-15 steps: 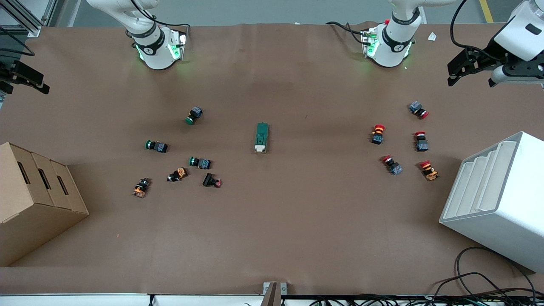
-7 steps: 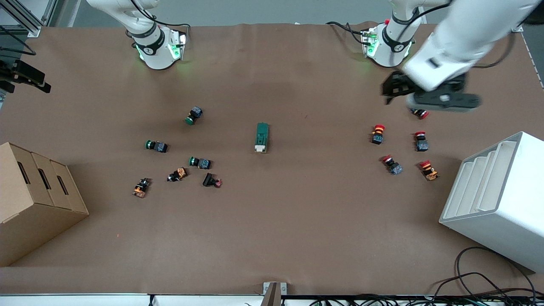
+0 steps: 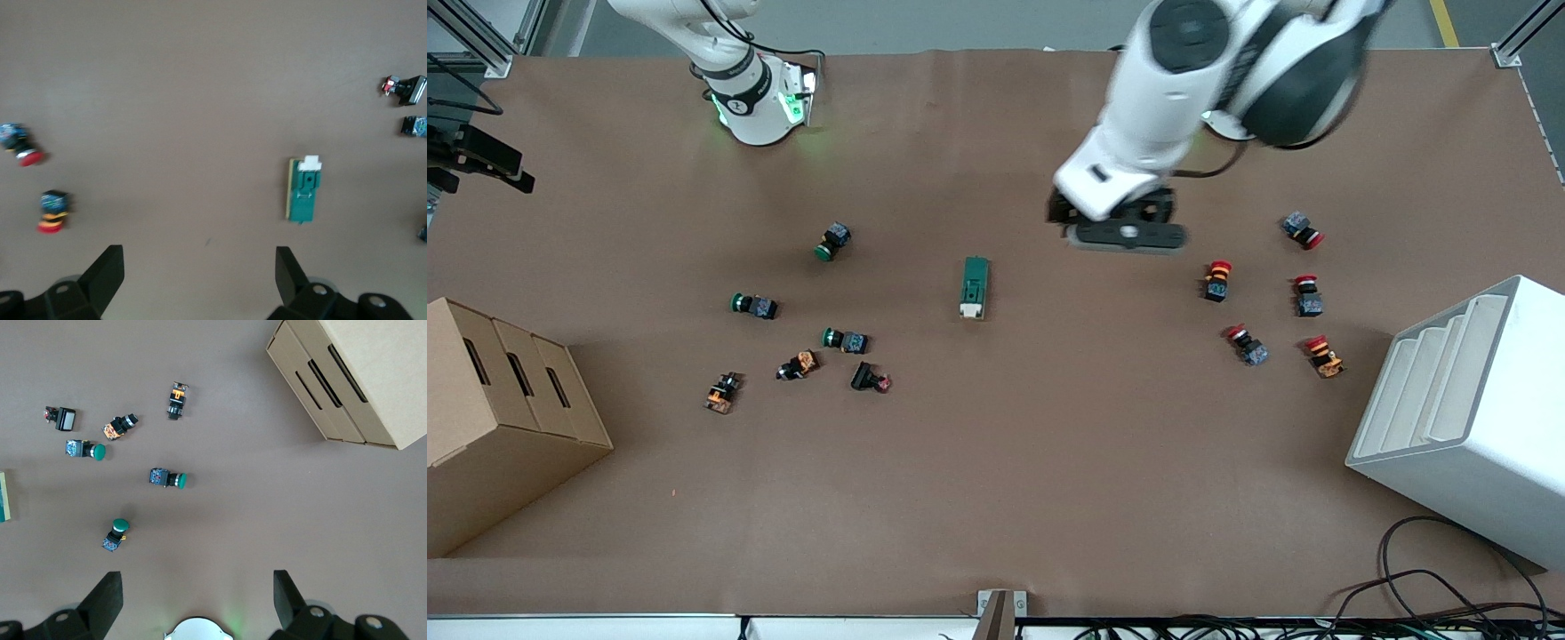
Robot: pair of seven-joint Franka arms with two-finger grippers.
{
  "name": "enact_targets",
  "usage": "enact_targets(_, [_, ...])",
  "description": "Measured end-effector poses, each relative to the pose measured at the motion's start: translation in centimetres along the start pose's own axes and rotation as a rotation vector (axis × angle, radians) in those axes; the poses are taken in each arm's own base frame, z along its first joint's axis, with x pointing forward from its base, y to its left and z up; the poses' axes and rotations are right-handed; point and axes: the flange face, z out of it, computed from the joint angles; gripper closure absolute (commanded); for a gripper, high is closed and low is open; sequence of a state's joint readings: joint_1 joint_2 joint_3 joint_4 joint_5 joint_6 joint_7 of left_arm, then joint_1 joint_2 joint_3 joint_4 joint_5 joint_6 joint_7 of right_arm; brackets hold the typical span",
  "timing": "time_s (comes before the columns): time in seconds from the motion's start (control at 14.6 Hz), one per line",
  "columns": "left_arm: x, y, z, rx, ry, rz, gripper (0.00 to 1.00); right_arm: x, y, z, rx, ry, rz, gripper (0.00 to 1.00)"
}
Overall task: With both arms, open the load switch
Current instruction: 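Move the left gripper over the green load switch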
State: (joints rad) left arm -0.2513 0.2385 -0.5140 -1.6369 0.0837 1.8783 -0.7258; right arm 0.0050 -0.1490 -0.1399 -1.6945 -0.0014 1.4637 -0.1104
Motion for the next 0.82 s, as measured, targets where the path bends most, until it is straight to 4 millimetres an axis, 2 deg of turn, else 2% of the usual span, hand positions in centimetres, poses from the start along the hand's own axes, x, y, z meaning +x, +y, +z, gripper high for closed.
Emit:
enact_targets(0.21, [-2.5, 6.5, 6.5, 0.016, 0.041, -0.053, 0.00, 0.0, -0.3, -0.7, -0.002, 0.016, -0.006, 0.00])
enact_targets(0.48, [-6.9, 13.3, 14.6, 0.027, 0.117, -0.107, 0.00, 0.4, -0.4, -0.9, -0.005, 0.021, -0.007, 0.00])
enact_targets(0.62, [-10.2, 16.2, 18.9, 0.048, 0.179, -0.126, 0.00, 1.2, -0.3, 0.0, -0.006, 0.008, -0.005, 0.00])
enact_targets(0.82, [-15.2, 18.9, 25.4, 0.099, 0.270, -0.132, 0.00, 3.9, 0.0, 2.8, -0.012, -0.014, 0.001, 0.00])
